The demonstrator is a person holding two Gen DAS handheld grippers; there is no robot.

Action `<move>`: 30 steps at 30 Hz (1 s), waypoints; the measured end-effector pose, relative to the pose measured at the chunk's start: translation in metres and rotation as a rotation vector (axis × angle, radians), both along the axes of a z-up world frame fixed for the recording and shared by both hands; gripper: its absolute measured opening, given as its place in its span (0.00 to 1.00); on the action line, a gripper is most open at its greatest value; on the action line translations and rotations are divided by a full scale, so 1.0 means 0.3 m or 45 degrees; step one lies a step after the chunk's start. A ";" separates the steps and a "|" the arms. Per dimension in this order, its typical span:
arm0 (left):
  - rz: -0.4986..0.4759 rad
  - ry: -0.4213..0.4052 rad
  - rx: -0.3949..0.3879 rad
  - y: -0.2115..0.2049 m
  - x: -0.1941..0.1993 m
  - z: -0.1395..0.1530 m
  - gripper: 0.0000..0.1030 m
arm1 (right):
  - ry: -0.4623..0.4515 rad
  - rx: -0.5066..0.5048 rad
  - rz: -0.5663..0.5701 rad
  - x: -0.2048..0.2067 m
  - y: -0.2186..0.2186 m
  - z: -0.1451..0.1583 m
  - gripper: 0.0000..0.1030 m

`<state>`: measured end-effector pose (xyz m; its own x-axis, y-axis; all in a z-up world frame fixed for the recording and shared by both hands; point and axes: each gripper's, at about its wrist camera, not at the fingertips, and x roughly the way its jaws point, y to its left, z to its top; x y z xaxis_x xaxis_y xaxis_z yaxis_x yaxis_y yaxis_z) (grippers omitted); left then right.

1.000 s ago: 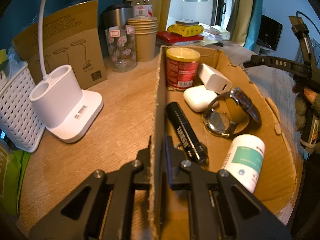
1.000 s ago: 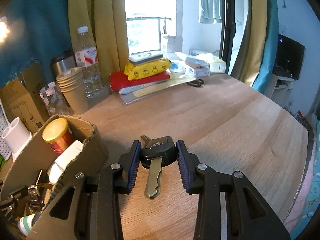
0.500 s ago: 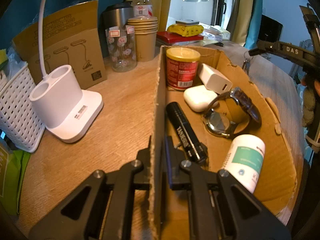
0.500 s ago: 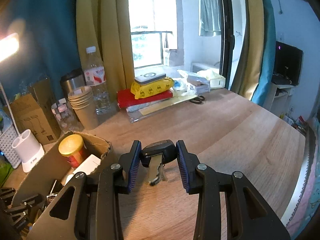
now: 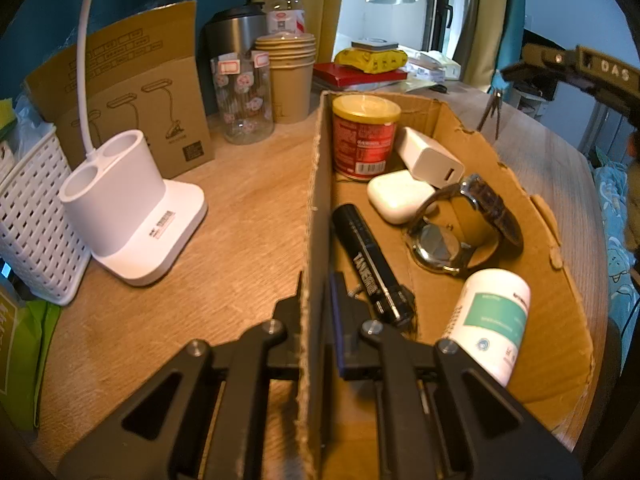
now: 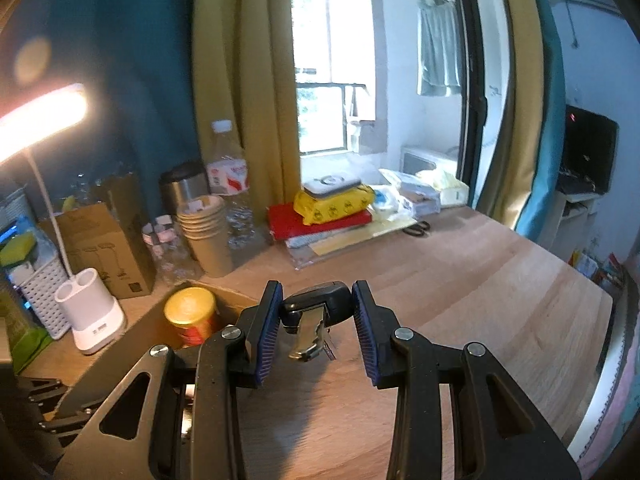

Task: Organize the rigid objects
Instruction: 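Lift the car key with the right gripper and carry it over the box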

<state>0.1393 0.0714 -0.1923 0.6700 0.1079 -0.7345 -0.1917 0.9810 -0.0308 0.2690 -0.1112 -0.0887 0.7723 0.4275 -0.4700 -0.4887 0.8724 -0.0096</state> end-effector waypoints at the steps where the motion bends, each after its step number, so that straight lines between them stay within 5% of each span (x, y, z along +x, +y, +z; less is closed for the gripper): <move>1: 0.000 0.000 0.000 0.000 0.000 0.000 0.10 | -0.004 -0.002 0.018 -0.010 0.010 0.007 0.37; 17: 0.000 0.000 -0.002 0.003 0.000 0.000 0.10 | -0.042 -0.033 0.350 -0.188 0.220 0.047 0.37; 30: 0.000 0.000 -0.002 0.003 0.000 0.000 0.10 | 0.089 -0.144 0.423 -0.150 0.341 -0.096 0.37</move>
<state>0.1394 0.0724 -0.1924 0.6700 0.1070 -0.7346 -0.1918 0.9809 -0.0321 0.2240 -0.0090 -0.1176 0.5642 0.5920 -0.5755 -0.7485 0.6610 -0.0538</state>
